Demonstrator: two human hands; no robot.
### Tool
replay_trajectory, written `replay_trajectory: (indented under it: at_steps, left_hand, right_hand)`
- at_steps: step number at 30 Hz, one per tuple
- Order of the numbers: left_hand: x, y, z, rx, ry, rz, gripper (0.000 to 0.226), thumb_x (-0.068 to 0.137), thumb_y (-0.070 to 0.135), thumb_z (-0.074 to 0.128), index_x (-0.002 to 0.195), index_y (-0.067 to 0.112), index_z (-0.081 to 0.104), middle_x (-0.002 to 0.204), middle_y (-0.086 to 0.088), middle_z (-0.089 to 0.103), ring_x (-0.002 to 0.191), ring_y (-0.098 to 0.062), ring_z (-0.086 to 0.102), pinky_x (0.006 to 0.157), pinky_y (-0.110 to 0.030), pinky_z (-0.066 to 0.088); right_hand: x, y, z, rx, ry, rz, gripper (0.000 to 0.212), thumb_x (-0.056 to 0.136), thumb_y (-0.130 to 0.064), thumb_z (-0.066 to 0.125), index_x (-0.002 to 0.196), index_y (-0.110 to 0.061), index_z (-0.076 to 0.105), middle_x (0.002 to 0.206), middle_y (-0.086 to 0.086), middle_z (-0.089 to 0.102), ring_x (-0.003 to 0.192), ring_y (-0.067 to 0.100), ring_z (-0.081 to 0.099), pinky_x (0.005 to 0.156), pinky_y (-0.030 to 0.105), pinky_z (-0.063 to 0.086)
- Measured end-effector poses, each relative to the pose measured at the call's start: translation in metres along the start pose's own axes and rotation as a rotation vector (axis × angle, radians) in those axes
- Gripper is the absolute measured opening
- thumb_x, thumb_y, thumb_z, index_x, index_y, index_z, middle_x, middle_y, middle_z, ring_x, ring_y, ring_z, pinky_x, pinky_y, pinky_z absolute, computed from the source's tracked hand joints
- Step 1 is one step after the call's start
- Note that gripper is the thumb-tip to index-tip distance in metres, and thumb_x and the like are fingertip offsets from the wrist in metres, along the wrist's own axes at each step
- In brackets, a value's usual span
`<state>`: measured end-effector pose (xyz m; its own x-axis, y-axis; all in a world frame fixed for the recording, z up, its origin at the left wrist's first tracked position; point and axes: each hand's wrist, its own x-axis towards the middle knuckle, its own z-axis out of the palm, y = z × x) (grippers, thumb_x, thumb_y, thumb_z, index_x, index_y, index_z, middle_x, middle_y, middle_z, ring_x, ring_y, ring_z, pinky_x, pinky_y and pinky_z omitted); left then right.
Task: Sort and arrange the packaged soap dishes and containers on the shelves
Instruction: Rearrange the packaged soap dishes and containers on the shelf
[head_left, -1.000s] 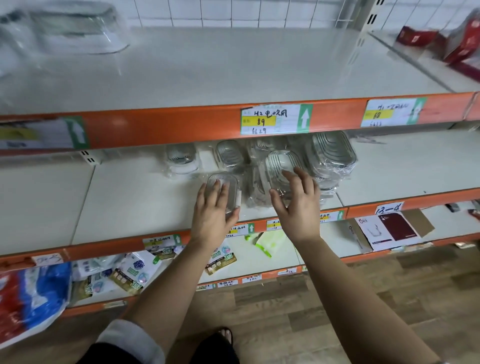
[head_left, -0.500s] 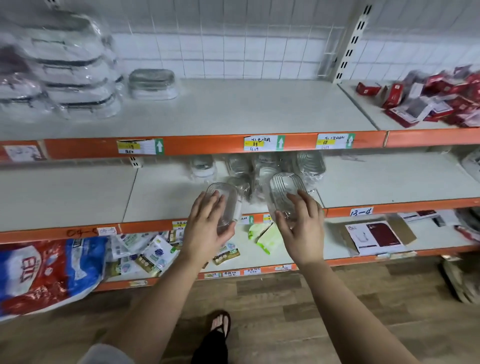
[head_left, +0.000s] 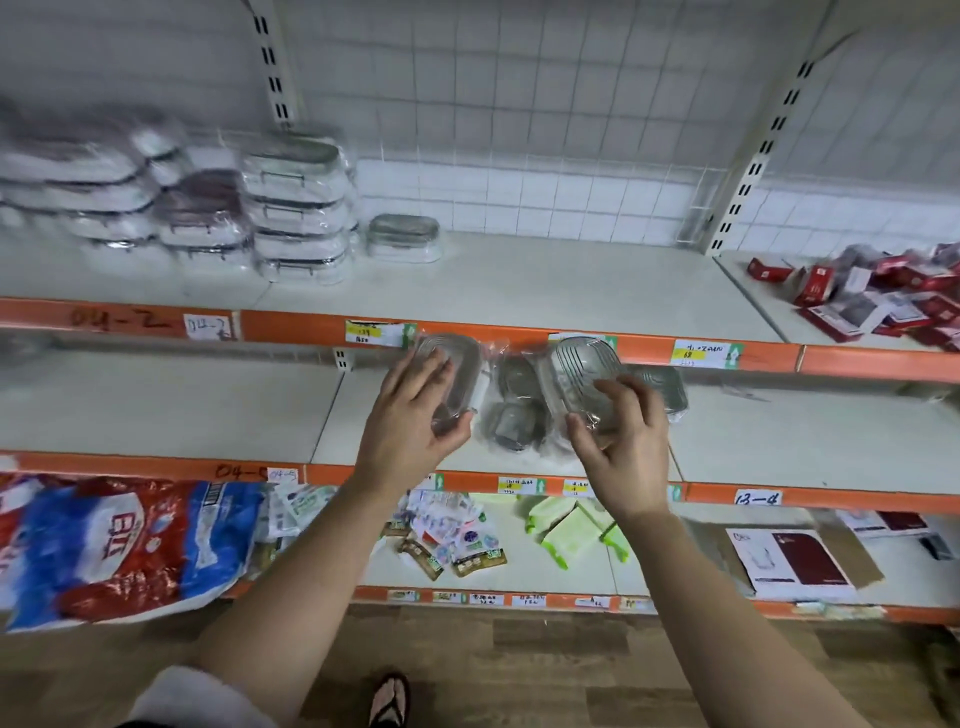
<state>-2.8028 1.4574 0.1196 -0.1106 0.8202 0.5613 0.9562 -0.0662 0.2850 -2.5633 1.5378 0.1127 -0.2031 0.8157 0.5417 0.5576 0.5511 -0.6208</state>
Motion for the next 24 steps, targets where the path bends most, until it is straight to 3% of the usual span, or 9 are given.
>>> replay_trajectory:
  at_steps: [2,6,9,11,13,14,18,20,24]
  left_hand:
    - [0.013,-0.019,-0.016,0.007,-0.006,-0.015,0.065,0.086,0.049,0.05,0.13,0.001,0.059,0.138,-0.013,0.055,0.135,-0.032,0.041,0.113,-0.044,0.034]
    - [0.034,-0.062,-0.038,0.005,-0.044,-0.092,0.07,0.083,0.053,0.047,0.131,0.003,0.058,0.14,-0.013,0.053,0.135,-0.036,0.04,0.111,-0.047,0.036]
    - [0.051,-0.093,-0.047,0.021,-0.068,-0.12,0.067,0.082,0.048,0.056,0.13,0.002,0.059,0.14,-0.015,0.053,0.134,-0.037,0.041,0.112,-0.046,0.034]
    - [0.062,-0.114,-0.049,0.007,-0.085,-0.132,0.062,0.08,0.042,0.065,0.128,0.003,0.061,0.14,-0.018,0.051,0.131,-0.038,0.044,0.11,-0.046,0.037]
    - [0.069,-0.13,-0.051,-0.025,-0.092,-0.125,0.059,0.078,0.038,0.068,0.126,0.005,0.063,0.137,-0.019,0.049,0.127,-0.036,0.047,0.103,-0.041,0.042]
    - [0.074,-0.14,-0.052,-0.047,-0.098,-0.123,0.058,0.077,0.038,0.069,0.126,0.007,0.063,0.136,-0.017,0.049,0.125,-0.035,0.049,0.1,-0.039,0.043]
    - [0.102,-0.171,-0.056,-0.08,-0.141,-0.054,0.063,0.075,0.047,0.05,0.122,0.01,0.067,0.127,-0.012,0.06,0.128,-0.033,0.048,0.107,-0.038,0.037]
    - [0.117,-0.186,-0.058,-0.051,-0.183,-0.002,0.059,0.074,0.04,0.044,0.12,0.011,0.069,0.123,-0.007,0.066,0.129,-0.031,0.048,0.111,-0.037,0.032]
    - [0.132,-0.205,-0.06,-0.06,-0.214,0.033,0.05,0.07,0.025,0.047,0.114,0.014,0.069,0.119,-0.002,0.066,0.114,-0.027,0.058,0.1,-0.038,0.041]
  right_hand:
    - [0.017,-0.012,0.006,0.015,-0.002,-0.033,0.043,0.082,-0.04,0.066,0.118,-0.016,0.061,0.129,0.008,0.046,0.12,0.019,0.047,0.094,0.006,0.033]
    - [0.048,-0.031,0.024,-0.003,-0.048,-0.027,0.044,0.083,-0.039,0.069,0.119,-0.014,0.061,0.131,0.008,0.041,0.117,0.023,0.052,0.095,0.033,0.047]
    - [0.068,-0.042,0.044,-0.004,-0.108,0.002,0.044,0.084,-0.031,0.072,0.121,-0.013,0.06,0.134,0.008,0.039,0.097,0.031,0.064,0.085,0.041,0.054]
    - [0.081,-0.05,0.061,-0.012,-0.117,-0.014,0.042,0.084,-0.029,0.073,0.12,-0.012,0.06,0.132,0.008,0.04,0.087,0.023,0.064,0.083,0.039,0.055]
    - [0.093,-0.057,0.077,-0.029,-0.111,-0.032,0.04,0.084,-0.027,0.074,0.119,-0.012,0.062,0.129,0.01,0.041,0.081,0.005,0.056,0.083,0.034,0.054]
    - [0.101,-0.06,0.086,-0.033,-0.111,-0.032,0.038,0.084,-0.026,0.073,0.118,-0.012,0.064,0.128,0.012,0.042,0.085,0.003,0.056,0.086,0.032,0.053]
    - [0.128,-0.069,0.113,-0.16,-0.157,-0.047,0.038,0.088,-0.031,0.055,0.117,-0.013,0.069,0.121,0.016,0.055,0.12,0.037,0.046,0.105,0.04,0.037]
    - [0.141,-0.071,0.123,-0.249,-0.175,-0.016,0.042,0.083,-0.027,0.047,0.118,-0.017,0.068,0.124,0.01,0.059,0.125,0.037,0.041,0.106,0.042,0.033]
    - [0.156,-0.078,0.142,-0.199,-0.141,-0.008,0.03,0.076,0.004,0.062,0.104,-0.007,0.066,0.11,0.008,0.064,0.112,0.022,0.044,0.106,0.039,0.03]
